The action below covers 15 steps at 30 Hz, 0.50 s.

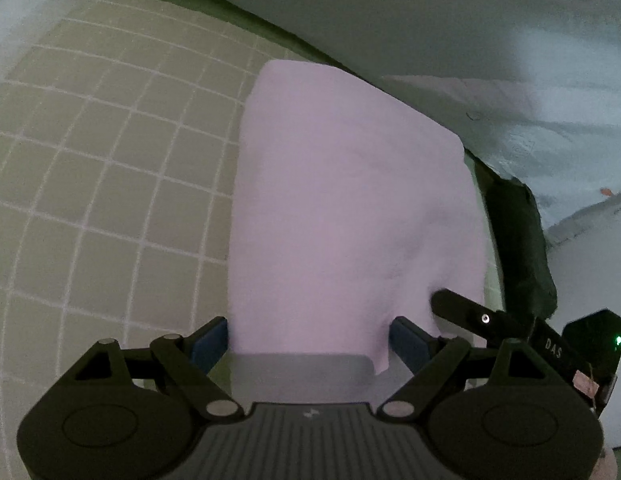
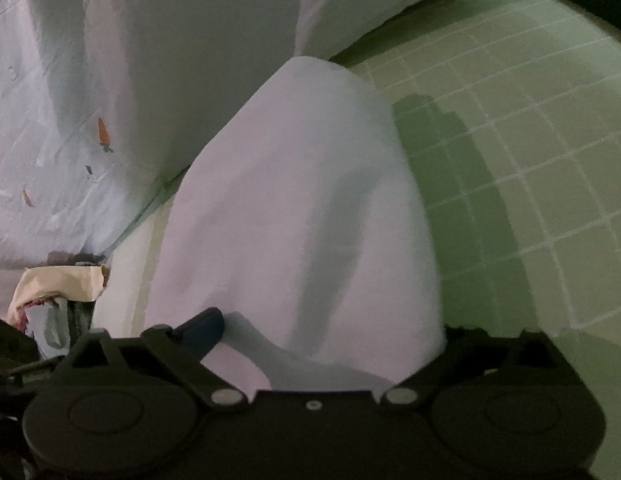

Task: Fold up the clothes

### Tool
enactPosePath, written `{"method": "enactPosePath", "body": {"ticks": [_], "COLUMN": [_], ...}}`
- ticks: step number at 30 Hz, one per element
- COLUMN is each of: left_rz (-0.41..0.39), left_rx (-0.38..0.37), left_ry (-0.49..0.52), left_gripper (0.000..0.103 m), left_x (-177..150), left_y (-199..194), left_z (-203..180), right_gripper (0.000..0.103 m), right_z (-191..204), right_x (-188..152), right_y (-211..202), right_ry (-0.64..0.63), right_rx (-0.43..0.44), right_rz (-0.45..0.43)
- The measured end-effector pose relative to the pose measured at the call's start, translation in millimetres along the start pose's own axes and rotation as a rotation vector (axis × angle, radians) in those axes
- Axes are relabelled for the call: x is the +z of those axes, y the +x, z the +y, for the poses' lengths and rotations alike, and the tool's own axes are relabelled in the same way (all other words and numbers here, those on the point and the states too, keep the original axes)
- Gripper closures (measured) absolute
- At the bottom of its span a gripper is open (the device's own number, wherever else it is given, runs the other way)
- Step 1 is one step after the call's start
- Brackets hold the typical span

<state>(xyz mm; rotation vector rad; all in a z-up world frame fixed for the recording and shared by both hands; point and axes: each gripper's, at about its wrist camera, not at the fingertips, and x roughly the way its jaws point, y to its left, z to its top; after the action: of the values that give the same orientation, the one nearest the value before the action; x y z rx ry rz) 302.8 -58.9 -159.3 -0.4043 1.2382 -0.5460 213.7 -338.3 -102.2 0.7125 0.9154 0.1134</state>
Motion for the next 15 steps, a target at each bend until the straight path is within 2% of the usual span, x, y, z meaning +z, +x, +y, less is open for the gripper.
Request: {"method": "enactPosePath", "body": {"ticks": [2, 5, 8, 11, 12, 13, 15], "left_rz": [0.021, 0.048, 0.046, 0.013, 0.001, -0.008, -0.02], "left_rx": [-0.033, -0.084, -0.106, -0.125, -0.125, -0.128, -0.143], "left_ry": [0.004, -0.003, -0.011, -0.042, -0.037, -0.034, -0.024], "left_gripper": [0.016, 0.025, 0.035, 0.044, 0.045, 0.047, 0.049], "left_x": [3.8, 7.3, 7.0, 2.0, 0.2, -2.0, -7.4], "left_y": [6.2, 9.8, 7.9, 3.2, 0.7, -2.3, -8.7], "left_z": [1.4, 10.8, 17.7, 23.7, 23.5, 22.7, 21.8], "right_gripper": [0.0, 0.0, 0.011, 0.042, 0.057, 0.067, 0.072], "right_z": [7.3, 20.5, 31.7, 46.9, 53.6, 60.3, 73.4], "right_x": [0.7, -2.2, -7.8, -17.6, -21.9, -26.2, -35.1], "right_y": [5.3, 9.6, 8.8, -3.6, -9.6, -15.7, -25.9], "right_ry": [-0.012, 0.018, 0.033, 0.042, 0.037, 0.032, 0.026], "right_rx": [-0.031, -0.11, -0.159, -0.241, -0.261, -0.281, -0.301], "right_rz": [-0.006, -0.016, -0.044, -0.113, -0.137, -0.162, -0.192]}}
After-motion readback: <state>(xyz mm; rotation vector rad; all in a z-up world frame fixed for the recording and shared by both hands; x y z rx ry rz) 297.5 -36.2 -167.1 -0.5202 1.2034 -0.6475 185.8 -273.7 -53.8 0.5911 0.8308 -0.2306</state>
